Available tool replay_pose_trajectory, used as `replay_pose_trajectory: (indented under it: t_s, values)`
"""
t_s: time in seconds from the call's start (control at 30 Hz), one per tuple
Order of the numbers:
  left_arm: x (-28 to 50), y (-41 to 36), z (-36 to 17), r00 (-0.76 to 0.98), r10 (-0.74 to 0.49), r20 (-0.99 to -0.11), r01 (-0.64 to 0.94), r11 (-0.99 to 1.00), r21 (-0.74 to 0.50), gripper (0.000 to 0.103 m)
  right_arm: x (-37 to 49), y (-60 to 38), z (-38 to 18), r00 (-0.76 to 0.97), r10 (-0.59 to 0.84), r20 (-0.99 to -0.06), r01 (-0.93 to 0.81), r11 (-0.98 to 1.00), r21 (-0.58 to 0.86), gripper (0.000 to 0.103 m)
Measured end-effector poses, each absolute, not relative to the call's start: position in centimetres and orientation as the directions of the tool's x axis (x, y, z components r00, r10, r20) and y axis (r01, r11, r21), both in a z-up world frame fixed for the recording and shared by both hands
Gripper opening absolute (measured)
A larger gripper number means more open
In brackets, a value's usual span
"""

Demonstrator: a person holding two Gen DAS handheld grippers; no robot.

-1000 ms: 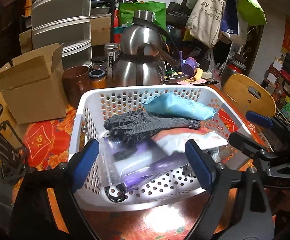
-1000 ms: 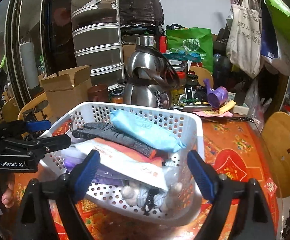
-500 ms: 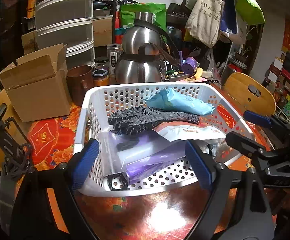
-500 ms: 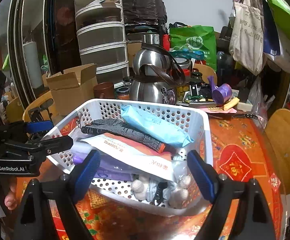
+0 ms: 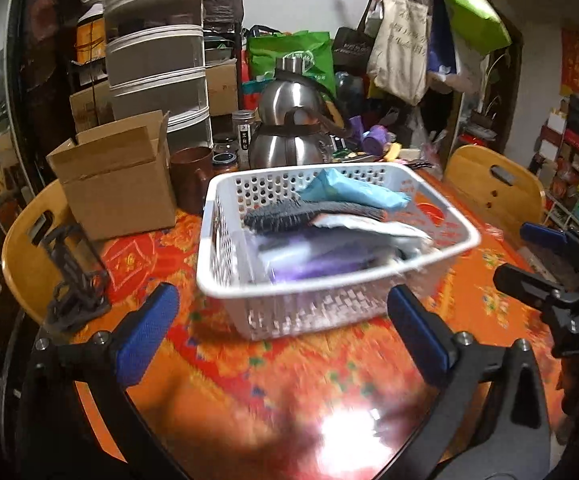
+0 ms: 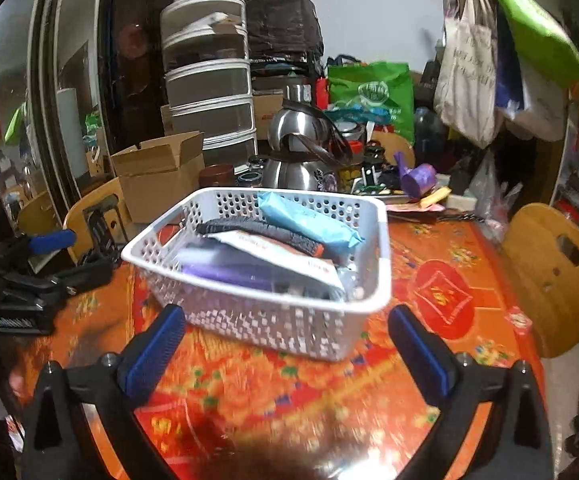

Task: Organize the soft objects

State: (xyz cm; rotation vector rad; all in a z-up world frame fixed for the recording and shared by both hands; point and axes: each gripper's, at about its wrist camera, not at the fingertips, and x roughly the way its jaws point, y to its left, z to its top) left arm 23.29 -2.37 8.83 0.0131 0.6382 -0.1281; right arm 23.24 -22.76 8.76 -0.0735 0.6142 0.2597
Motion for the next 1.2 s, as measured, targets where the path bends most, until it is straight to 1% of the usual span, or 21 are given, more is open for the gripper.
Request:
replay_pose_trajectory:
  t_s: [0.07,0.17,0.23,0.3,0.4,0.5,0.57,0.63,0.77,1.2]
  values:
    - [20.5,-1.7,9.4,0.798,-0.113,-0.592,0.107,0.993,-0.045,0.103,20.9,-22.8,9.1,0.791,0.184,-0.584,-0.229,0.973,-0.004,0.101]
    - [15.8,-1.2,10.4,0.807,-0.129,-0.577,0.111,0.992,-0.065,0.103,17.4,-23.1,9.7,0.797,0.147,-0.586,-0.146,0.988,0.049,0.101]
    - [13.0,-1.0,11.0,0.811,-0.149,-0.565,0.122,0.989,-0.086,0.103,14.4,-23.1,10.4,0.807,0.182,-0.562,-0.148,0.983,0.106,0.101]
    - [10.3,-1.0,11.4,0.811,-0.148,-0.566,0.119,0.989,-0.088,0.103,12.0,-22.6,11.0,0.812,0.202,-0.548,-0.164,0.979,0.118,0.101]
    - [6.3,-1.4,11.7,0.809,-0.14,-0.57,0.124,0.99,-0.066,0.103,8.9,-21.3,11.5,0.818,0.137,-0.559,-0.133,0.99,0.048,0.101]
    - [3.0,-1.2,12.0,0.815,-0.132,-0.564,0.109,0.991,-0.075,0.103,7.0,-19.6,11.2,0.804,0.045,-0.594,-0.12,0.989,-0.088,0.101]
    - [1.4,-1.1,12.1,0.826,-0.099,-0.556,0.079,0.995,-0.061,0.103,6.3,-19.3,11.1,0.815,0.036,-0.578,-0.116,0.988,-0.102,0.101]
    - [0.9,-1.1,12.1,0.824,-0.084,-0.56,0.064,0.996,-0.054,0.103,6.3,-19.4,10.9,0.81,0.037,-0.585,-0.105,0.991,-0.083,0.101]
    - [1.3,-1.4,11.8,0.812,-0.098,-0.575,0.077,0.995,-0.062,0.103,6.7,-19.7,11.0,0.8,0.077,-0.594,-0.117,0.993,-0.029,0.101]
    - [2.3,-2.0,11.9,0.81,-0.106,-0.577,0.086,0.994,-0.063,0.103,6.7,-19.8,11.6,0.811,0.065,-0.581,-0.107,0.994,-0.038,0.101]
